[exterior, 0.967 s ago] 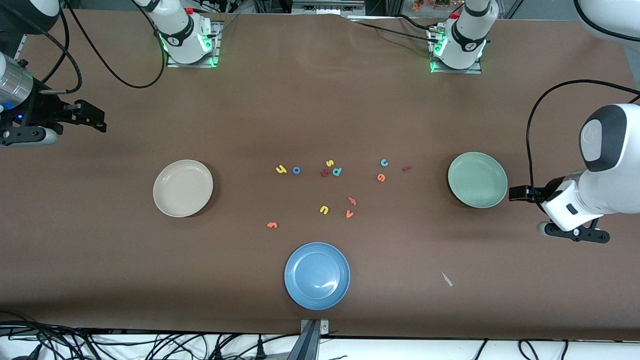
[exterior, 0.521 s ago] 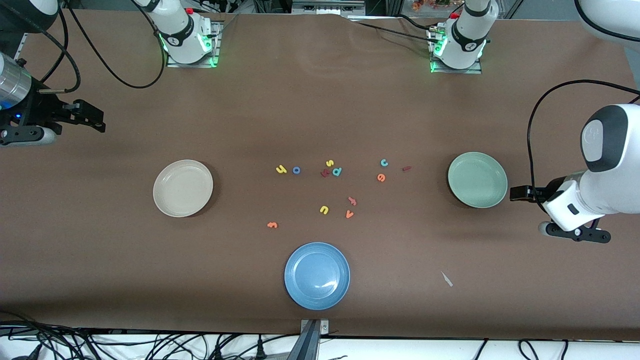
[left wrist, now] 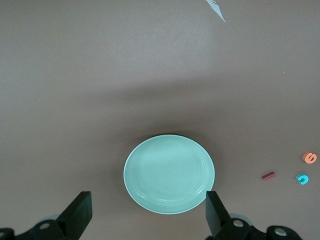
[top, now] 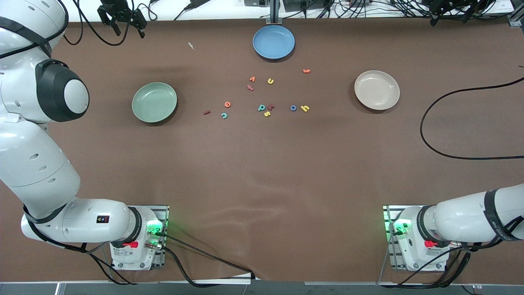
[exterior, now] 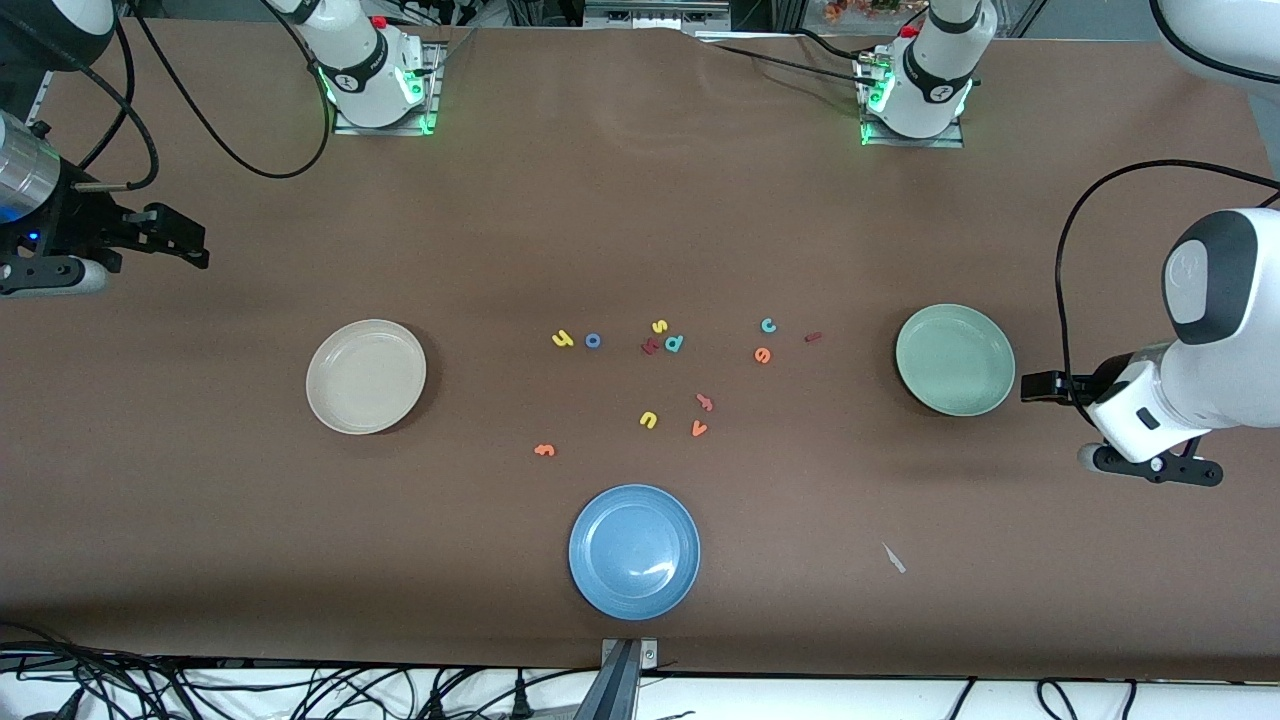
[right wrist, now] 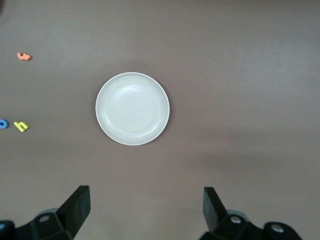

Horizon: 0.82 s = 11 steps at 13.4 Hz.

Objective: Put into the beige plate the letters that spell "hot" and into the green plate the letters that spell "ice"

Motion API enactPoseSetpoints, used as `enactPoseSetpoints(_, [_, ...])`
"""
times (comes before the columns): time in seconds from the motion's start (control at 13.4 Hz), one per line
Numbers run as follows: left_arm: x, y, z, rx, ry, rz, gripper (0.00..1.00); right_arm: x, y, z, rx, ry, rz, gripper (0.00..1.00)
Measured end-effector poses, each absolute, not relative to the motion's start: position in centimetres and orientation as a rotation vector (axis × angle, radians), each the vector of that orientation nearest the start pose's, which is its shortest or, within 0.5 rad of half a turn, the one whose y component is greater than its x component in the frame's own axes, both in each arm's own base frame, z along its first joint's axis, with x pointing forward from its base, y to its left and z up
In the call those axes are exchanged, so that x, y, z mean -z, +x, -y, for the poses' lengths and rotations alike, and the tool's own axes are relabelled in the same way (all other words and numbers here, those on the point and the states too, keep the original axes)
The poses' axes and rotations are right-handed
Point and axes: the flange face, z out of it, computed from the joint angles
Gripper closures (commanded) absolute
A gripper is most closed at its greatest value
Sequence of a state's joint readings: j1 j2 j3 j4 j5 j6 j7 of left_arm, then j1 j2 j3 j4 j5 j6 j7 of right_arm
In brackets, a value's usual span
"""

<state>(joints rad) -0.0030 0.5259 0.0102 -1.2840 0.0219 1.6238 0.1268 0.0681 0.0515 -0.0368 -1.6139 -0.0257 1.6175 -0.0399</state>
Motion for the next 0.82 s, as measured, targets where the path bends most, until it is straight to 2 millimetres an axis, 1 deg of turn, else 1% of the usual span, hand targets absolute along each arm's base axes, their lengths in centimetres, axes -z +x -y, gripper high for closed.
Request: enactPoseSetpoints(0.82, [-43.01, 68.95, -0.61, -0.299, -3.107, -0.192, 0.0, -58.23, 57.41, -1.62, -0.063, -3.166, 0.116, 0.0])
